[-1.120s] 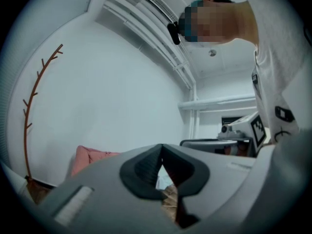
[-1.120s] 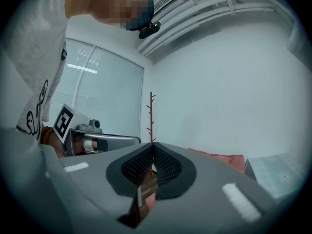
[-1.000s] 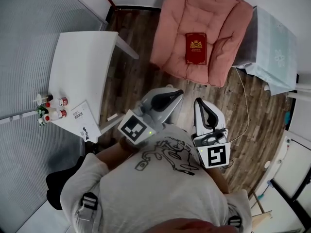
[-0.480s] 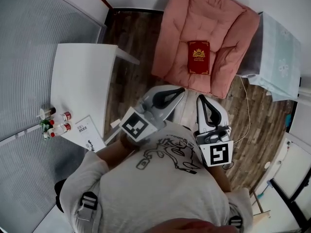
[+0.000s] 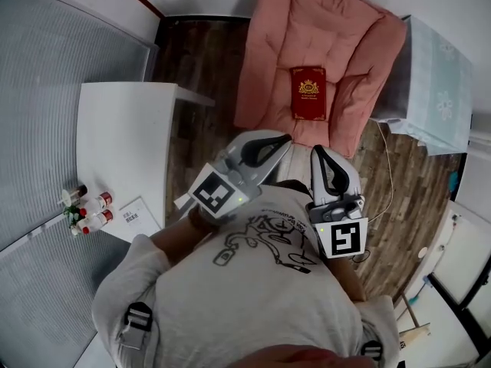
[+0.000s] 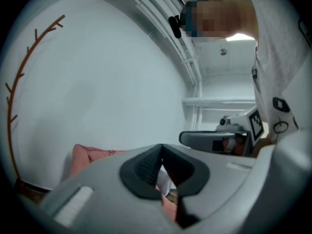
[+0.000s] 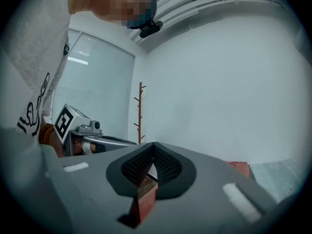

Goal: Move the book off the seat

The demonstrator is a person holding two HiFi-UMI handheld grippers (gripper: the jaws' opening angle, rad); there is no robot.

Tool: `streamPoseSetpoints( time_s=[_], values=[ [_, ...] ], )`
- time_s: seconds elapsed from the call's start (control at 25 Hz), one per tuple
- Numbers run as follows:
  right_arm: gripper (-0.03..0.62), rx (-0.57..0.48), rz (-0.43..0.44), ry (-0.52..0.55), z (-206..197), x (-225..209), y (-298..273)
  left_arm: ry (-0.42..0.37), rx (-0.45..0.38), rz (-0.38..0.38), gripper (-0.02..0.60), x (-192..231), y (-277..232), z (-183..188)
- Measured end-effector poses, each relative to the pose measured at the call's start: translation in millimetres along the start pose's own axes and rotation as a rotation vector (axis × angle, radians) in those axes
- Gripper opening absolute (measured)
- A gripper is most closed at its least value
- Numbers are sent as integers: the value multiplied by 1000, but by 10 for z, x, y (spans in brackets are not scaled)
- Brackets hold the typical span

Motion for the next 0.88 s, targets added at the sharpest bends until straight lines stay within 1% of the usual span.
streamPoseSetpoints(
  time_s=[0.12,0.48,0.76,0.88],
  values=[
    [6,7,-9,4,-43,-67,-58,-6,7,-4,5,86,-57,-50],
    [6,70,-35,17,-314,-345,-171,51,50,18,5,311,-184,-308],
    [8,120,-25,-1,-651,-630,-267,109,83,38,5,486,-419,-643],
    [21,144,-27,-18,-866,-830,-289,138,97,66,5,650,-575,-851]
  ],
)
Point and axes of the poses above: the fingertips, and each gripper's own axes: y backward along the fingers, x to its left, z out of its top, the point moved 2 cm from there along y, backward along the fingers, and after that the axes turned 5 degrees about -x, right-handed, at the moved point
